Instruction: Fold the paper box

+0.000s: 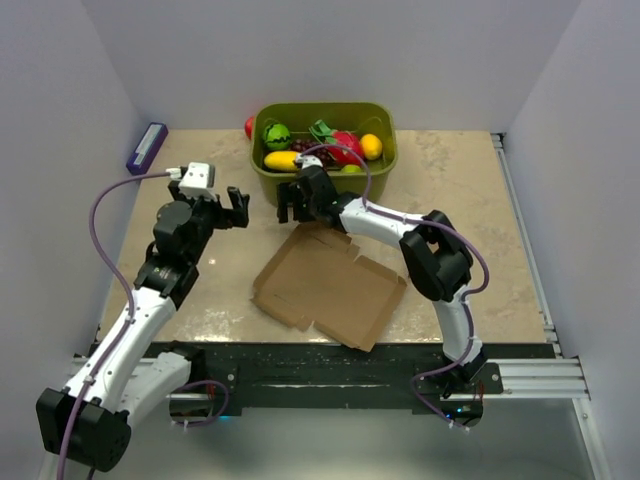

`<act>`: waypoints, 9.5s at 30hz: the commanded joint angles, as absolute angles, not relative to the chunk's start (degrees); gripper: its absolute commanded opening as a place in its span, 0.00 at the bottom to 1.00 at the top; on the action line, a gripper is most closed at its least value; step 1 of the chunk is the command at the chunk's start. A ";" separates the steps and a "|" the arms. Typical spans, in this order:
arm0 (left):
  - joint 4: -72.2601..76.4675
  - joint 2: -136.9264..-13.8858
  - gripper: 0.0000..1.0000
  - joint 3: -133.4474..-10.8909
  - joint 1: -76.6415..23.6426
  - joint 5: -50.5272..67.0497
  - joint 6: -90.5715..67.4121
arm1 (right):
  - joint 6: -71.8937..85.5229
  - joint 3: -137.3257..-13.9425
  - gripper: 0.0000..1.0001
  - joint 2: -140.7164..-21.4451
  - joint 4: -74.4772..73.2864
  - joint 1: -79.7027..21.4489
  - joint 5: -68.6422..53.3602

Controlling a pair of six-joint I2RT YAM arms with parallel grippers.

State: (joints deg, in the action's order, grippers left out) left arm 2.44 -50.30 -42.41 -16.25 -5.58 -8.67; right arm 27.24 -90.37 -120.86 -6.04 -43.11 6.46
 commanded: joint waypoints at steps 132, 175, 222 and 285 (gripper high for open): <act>-1.94 -60.03 0.98 -35.07 -4.48 36.47 -13.80 | 20.92 -58.01 0.00 -54.58 -18.89 -45.53 7.30; 27.77 -48.15 0.93 -22.76 -0.79 41.22 -34.98 | 26.19 -70.14 0.00 -53.97 -22.86 -45.44 -14.76; 7.98 -39.64 0.00 -22.95 -15.12 13.18 -25.05 | 45.50 -48.61 0.93 -52.12 -8.01 -45.44 17.85; 14.85 -38.85 0.00 -17.49 -24.52 11.51 -22.41 | 38.33 -67.94 0.20 -88.86 0.18 -60.03 22.41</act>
State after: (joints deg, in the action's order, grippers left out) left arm 14.00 -39.62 -14.72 -24.03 12.08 -24.21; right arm 40.73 -68.38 -92.51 -0.27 -59.77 18.79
